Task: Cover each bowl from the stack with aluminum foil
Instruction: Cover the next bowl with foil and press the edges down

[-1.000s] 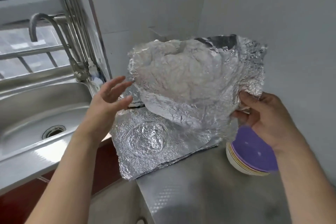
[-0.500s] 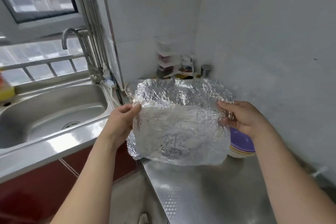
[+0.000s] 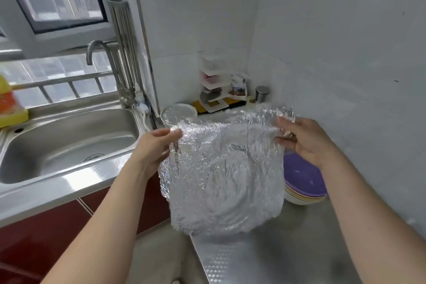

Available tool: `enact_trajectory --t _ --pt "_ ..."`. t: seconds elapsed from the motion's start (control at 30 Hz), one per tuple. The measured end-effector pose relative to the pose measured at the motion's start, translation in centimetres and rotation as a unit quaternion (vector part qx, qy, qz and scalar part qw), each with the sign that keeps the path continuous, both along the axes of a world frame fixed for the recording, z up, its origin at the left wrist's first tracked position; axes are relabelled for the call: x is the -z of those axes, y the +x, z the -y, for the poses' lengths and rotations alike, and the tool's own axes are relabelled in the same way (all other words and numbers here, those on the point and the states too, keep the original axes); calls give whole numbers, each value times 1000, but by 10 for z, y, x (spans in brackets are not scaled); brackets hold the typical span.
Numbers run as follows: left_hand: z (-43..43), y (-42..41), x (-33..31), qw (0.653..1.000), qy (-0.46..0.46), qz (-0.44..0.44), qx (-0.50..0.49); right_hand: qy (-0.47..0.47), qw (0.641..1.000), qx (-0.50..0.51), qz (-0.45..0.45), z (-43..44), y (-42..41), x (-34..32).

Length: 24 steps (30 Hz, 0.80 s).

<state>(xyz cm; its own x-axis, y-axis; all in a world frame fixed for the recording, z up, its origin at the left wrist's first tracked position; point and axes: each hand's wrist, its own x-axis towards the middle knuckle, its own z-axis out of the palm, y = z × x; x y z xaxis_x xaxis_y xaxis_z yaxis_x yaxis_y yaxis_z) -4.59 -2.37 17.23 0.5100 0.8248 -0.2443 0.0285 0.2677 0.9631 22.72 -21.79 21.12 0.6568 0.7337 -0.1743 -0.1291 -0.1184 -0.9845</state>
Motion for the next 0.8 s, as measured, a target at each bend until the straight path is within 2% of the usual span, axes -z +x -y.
enact_trajectory --t 0.1,0.17,0.27,0.37,0.43,0.5,0.63,0.73,0.8 --pt "2 -7 -12 988 115 92 -47 14 997 -17 73 17 -2 -8" --pt "8 -16 -10 976 177 109 -59 4 991 -19 133 27 -7 -3" --pt "26 -33 12 976 211 38 -41 -30 982 -20 185 43 -22 22" --pt "41 -48 60 964 246 -100 20 -64 976 -8 210 60 -31 68" --pt "50 -55 100 928 304 -200 77 -103 965 -31 239 70 -39 105" --pt "60 -60 134 889 354 -267 116 -164 939 -56 297 80 -44 142" --pt "73 -71 184 867 351 -320 149 -223 898 -146 350 96 -44 196" --pt "82 -73 204 850 373 -336 155 -181 873 -172 419 108 -46 221" --pt "86 -70 208 841 386 -342 165 -191 870 -175 421 114 -49 232"
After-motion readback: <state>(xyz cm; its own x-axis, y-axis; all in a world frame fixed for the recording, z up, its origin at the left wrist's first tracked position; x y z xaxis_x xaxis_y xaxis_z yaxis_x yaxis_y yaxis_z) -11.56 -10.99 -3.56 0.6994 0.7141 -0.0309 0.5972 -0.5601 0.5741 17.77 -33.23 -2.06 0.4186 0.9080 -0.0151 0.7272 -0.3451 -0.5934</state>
